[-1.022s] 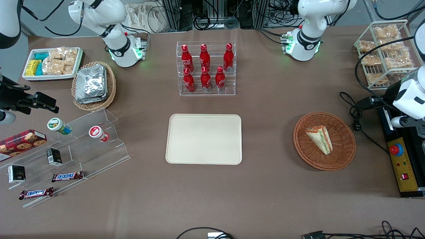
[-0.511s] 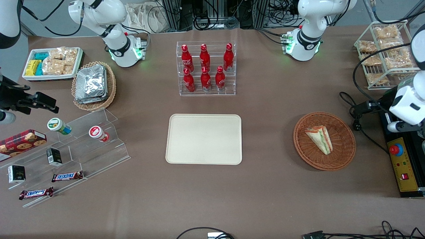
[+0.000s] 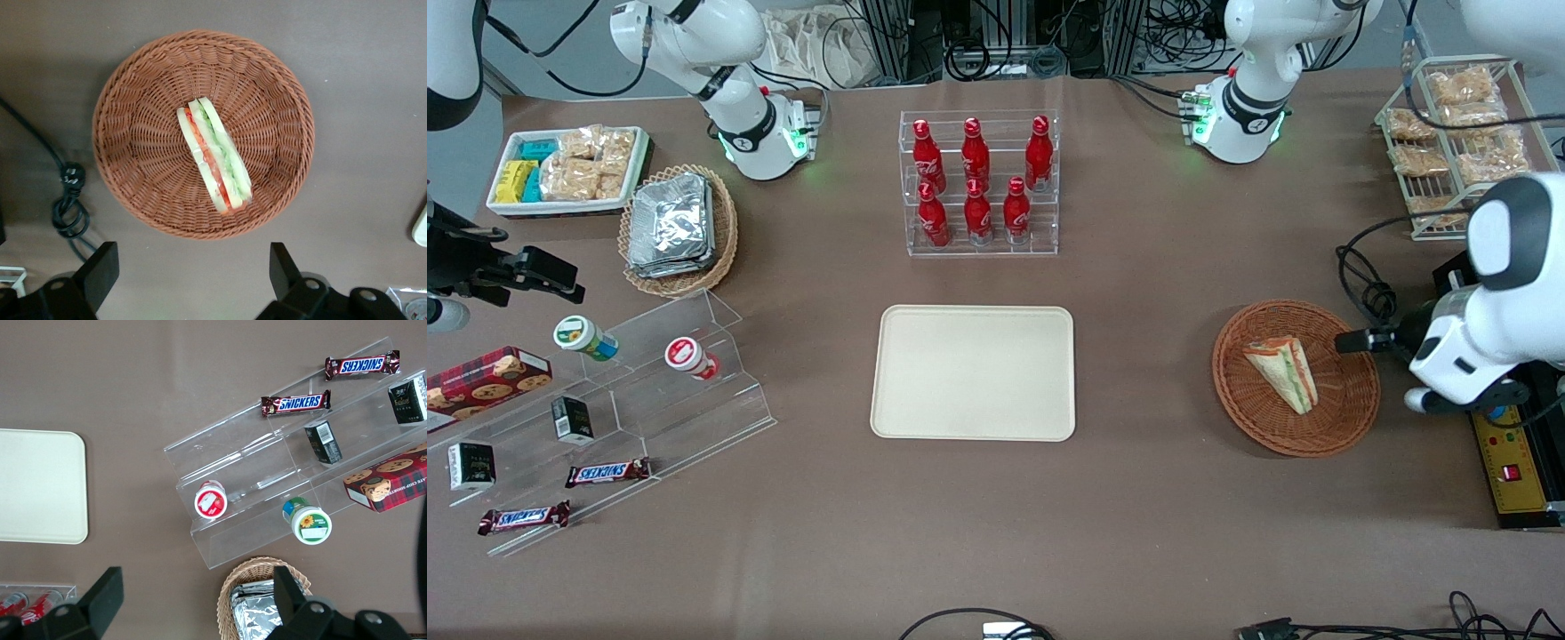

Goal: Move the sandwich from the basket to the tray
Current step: 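Lower the open left gripper onto the wrapped sandwich in the basket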

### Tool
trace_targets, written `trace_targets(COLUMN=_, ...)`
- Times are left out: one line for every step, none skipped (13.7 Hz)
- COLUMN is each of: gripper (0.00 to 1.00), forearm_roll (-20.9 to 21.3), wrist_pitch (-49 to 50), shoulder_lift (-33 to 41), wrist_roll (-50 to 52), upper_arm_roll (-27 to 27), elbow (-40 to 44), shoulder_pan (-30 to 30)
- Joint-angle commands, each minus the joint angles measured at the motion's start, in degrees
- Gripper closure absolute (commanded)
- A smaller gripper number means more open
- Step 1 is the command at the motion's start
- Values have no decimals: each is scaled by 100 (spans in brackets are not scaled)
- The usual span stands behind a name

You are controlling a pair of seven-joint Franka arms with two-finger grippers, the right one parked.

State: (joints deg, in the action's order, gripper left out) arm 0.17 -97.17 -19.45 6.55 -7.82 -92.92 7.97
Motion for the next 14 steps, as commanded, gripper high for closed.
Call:
trace_targets(gripper=0, forearm_roll=-61, wrist_pitch=-214, shoulder_lift=-383, wrist_roll=249, upper_arm_roll=0, elbow=37, shoulder_pan=-41)
trace_targets(gripper=0, forearm_roll=-61, wrist_pitch=-267, shoulder_lift=-523, wrist_roll=319, upper_arm_roll=-9, elbow=37, shoulder_pan=-50)
trace_targets(gripper=0, forearm_roll=-104, wrist_pitch=-364, shoulder_lift=-655, wrist_roll=355, upper_arm_roll=-18, elbow=29, shoulder_pan=-58)
trace_targets(gripper=0, forearm_roll=-192, wrist_pitch=-425, shoulder_lift=-787, wrist_roll=364, upper_arm_roll=-44, elbow=28, shoulder_pan=-85)
trace_targets(gripper=0, forearm_roll=-227, wrist_pitch=-470, shoulder_lift=-936, wrist_roll=364, upper_arm_roll=-35, elbow=37, shoulder_pan=-120)
trace_targets(gripper=0, forearm_roll=-236, wrist_pitch=-557, shoulder_lift=-1068, wrist_roll=373, upper_arm_roll=-35, elbow=29, shoulder_pan=-129)
trace_targets(gripper=0, forearm_roll=-237, wrist_pitch=-627, shoulder_lift=-1218, wrist_roll=373, upper_arm_roll=-35, elbow=28, shoulder_pan=-129)
trace_targets(gripper=0, forearm_roll=-237, wrist_pitch=-663, shoulder_lift=-1367, wrist_roll=373, upper_arm_roll=-35, elbow=28, shoulder_pan=-129)
trace_targets(gripper=0, forearm_roll=-237, wrist_pitch=-733, shoulder_lift=-1447, wrist_roll=373, upper_arm_roll=-35, elbow=11, shoulder_pan=-129)
trace_targets(gripper=0, forearm_roll=-237, wrist_pitch=-768, shoulder_lift=-1500, wrist_roll=373, upper_arm_roll=-35, elbow=-7, shoulder_pan=-120)
trace_targets(gripper=0, forearm_roll=-228, wrist_pitch=-786, shoulder_lift=-1518, wrist_roll=373, upper_arm_roll=-35, elbow=-33, shoulder_pan=-120)
trace_targets(gripper=0, forearm_roll=-236, wrist_pitch=-795, shoulder_lift=-1544, wrist_roll=373, upper_arm_roll=-35, elbow=-33, shoulder_pan=-120)
trace_targets(gripper=0, forearm_roll=-237, wrist_pitch=-813, shoulder_lift=-1597, wrist_roll=373, upper_arm_roll=-35, elbow=-51, shoulder_pan=-120)
trace_targets(gripper=0, forearm_roll=-237, wrist_pitch=-865, shoulder_lift=-1632, wrist_roll=373, upper_arm_roll=-27, elbow=-94, shoulder_pan=-120)
